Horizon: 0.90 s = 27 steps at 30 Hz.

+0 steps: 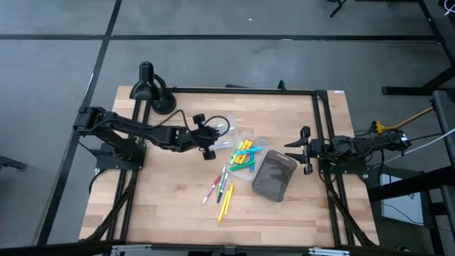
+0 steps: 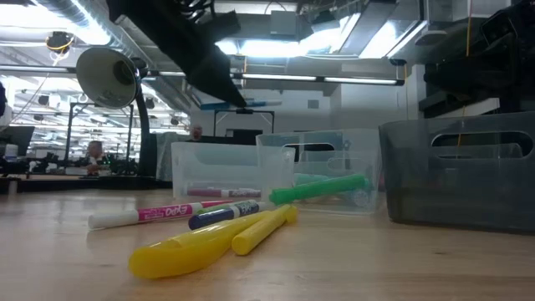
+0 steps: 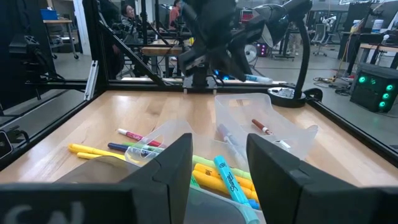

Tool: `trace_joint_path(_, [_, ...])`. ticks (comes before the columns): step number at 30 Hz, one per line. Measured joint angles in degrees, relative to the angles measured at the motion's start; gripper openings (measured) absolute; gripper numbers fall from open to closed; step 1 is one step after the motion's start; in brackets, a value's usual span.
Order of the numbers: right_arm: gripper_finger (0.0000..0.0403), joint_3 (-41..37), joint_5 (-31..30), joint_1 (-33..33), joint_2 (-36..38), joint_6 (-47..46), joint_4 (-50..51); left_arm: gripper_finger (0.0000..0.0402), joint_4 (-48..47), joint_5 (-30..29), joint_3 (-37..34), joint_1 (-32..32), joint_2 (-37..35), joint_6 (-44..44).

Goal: Pick & Place Markers
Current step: Put the light blue marker pen into the left transparent bin

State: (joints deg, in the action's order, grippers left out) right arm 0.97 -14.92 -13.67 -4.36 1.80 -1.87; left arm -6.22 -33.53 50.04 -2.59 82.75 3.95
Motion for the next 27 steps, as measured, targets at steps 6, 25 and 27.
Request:
trace_joint_path(6, [0.0152,0.00,0.00,-0.02,0.01,0.00,0.00,0.0029,-0.18,0.56,0.00,0.00,1.13,3.34])
trace_joint_path(25, [0.0152,0.00,0.00,-0.01,0.00,0.00,0.00,0.0031,-0.45,0.19,0.00,0.00,2.58,3.59])
trace_joint_path(27, [0.0152,0.01,0.00,-0.02,0.00,0.00,0.00,0.0031,-0.44,0.18,0.00,0.00,2.58,3.11])
